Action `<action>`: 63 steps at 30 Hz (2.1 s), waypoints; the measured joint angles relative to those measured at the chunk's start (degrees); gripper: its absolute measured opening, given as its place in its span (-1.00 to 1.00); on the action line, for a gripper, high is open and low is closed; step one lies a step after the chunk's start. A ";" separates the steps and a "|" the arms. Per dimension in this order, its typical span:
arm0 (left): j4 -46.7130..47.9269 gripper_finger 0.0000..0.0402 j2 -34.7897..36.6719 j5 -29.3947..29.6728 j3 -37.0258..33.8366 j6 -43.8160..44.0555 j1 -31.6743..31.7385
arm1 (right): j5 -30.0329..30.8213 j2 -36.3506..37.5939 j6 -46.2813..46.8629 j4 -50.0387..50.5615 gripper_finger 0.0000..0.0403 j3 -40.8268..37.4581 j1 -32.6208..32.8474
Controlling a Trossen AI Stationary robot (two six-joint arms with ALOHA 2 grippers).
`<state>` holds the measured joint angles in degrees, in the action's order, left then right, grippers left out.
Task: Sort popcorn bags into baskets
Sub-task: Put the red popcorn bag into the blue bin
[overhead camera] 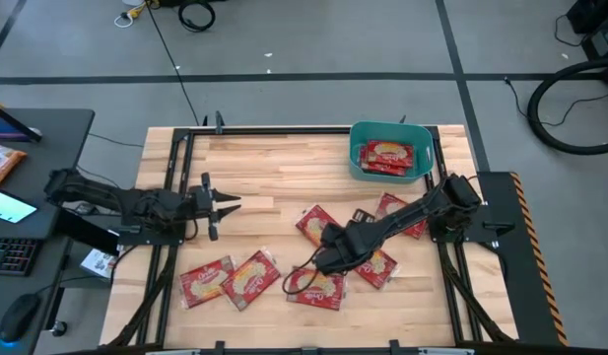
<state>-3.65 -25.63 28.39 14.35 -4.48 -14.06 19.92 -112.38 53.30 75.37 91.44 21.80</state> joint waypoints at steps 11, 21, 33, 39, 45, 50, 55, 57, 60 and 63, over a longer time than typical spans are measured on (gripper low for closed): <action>4.31 -0.51 2.80 0.06 0.00 0.86 0.00 | -11.89 0.09 5.78 -10.34 0.10 -7.52 1.11; 4.43 -0.51 2.78 0.06 0.00 0.91 0.00 | -12.29 -2.16 14.00 -13.09 0.10 -7.52 5.27; 4.80 -0.51 2.78 0.04 0.00 0.95 0.00 | -10.90 -9.23 14.82 -6.85 0.10 -5.18 9.02; 5.07 -0.51 2.78 -0.11 0.00 0.95 0.00 | -10.79 -10.36 12.89 -5.44 0.04 -5.46 9.11; 5.61 -0.51 2.78 -0.60 0.00 0.92 0.00 | -10.77 -10.85 8.83 -6.62 -0.24 -5.59 9.31; 5.66 -0.51 2.78 -0.63 0.02 0.92 0.00 | -10.87 -11.17 6.58 -6.16 -0.61 -5.80 9.31; 5.67 -0.51 2.78 -0.62 0.00 0.90 0.00 | -12.02 -11.20 5.29 -5.20 -0.92 -5.17 9.27; 5.69 -0.51 2.78 -0.64 0.02 0.90 0.00 | -12.30 -11.40 4.97 -2.96 -0.96 -3.96 9.24; 5.74 -0.51 2.78 -0.62 0.02 0.90 0.00 | -12.24 -11.56 5.02 2.20 -0.96 -1.08 9.25; 5.74 -0.51 2.78 -0.62 0.02 0.89 0.00 | -9.93 -11.50 4.99 7.48 -0.97 2.42 9.27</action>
<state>2.09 -22.85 27.77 14.37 -3.59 -14.06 9.99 -123.87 58.30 82.85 93.86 31.07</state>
